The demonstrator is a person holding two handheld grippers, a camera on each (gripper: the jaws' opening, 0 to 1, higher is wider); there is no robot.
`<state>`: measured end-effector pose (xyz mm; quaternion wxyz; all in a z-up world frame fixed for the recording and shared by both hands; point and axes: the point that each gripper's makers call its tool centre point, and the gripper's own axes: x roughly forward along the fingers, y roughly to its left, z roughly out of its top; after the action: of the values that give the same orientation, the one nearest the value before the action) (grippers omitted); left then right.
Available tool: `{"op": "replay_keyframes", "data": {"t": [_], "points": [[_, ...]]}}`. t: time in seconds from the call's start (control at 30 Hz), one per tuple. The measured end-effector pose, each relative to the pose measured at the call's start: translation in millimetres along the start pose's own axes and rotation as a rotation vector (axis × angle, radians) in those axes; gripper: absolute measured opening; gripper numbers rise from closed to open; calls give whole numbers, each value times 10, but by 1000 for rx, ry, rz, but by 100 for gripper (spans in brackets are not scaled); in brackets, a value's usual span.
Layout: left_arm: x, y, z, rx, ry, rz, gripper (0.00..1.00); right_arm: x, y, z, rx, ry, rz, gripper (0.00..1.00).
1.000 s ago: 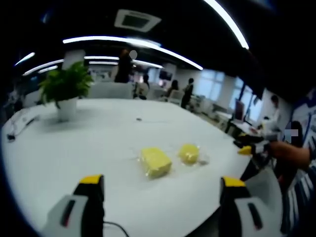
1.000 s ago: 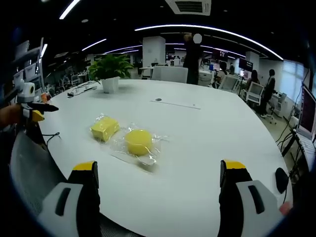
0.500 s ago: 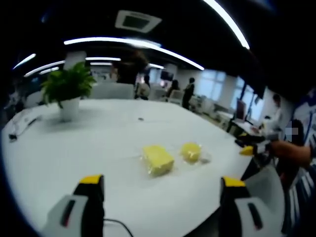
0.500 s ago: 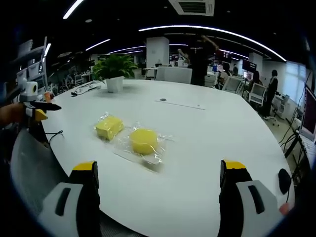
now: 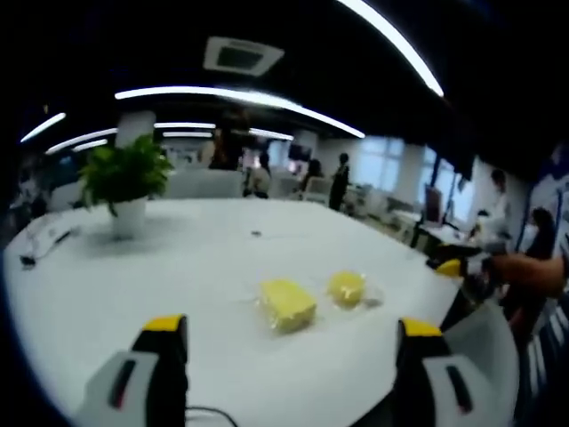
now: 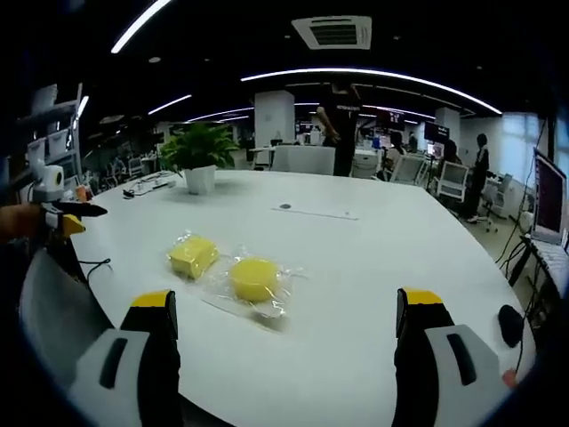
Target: Compare the silicone blocks by pressing each to a similar depth, holding the contact briefly, and releasing to observe deformation and rebound differences across the visible hardness samples.
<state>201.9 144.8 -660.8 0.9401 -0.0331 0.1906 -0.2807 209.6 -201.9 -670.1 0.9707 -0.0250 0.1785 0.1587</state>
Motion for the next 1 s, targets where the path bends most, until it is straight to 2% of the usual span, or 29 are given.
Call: {"op": "replay_keyframes", "data": {"t": [0.13, 0.33, 0.67, 0.77, 1.0], "points": [[4, 5, -1, -2, -2, -1, 100, -9, -3, 57, -9, -22, -4, 96], [4, 35, 1, -1, -3, 1, 100, -7, 11, 54, -17, -16, -2, 96], [-39, 127, -6, -7, -4, 39, 100, 25, 66, 46, -18, -7, 16, 96], [-65, 192, 17, -6, -14, 70, 100, 42, 94, 53, -24, -7, 28, 96], [-82, 207, 27, -11, -21, 71, 100, 70, 117, 52, -30, -4, 31, 96]]}}
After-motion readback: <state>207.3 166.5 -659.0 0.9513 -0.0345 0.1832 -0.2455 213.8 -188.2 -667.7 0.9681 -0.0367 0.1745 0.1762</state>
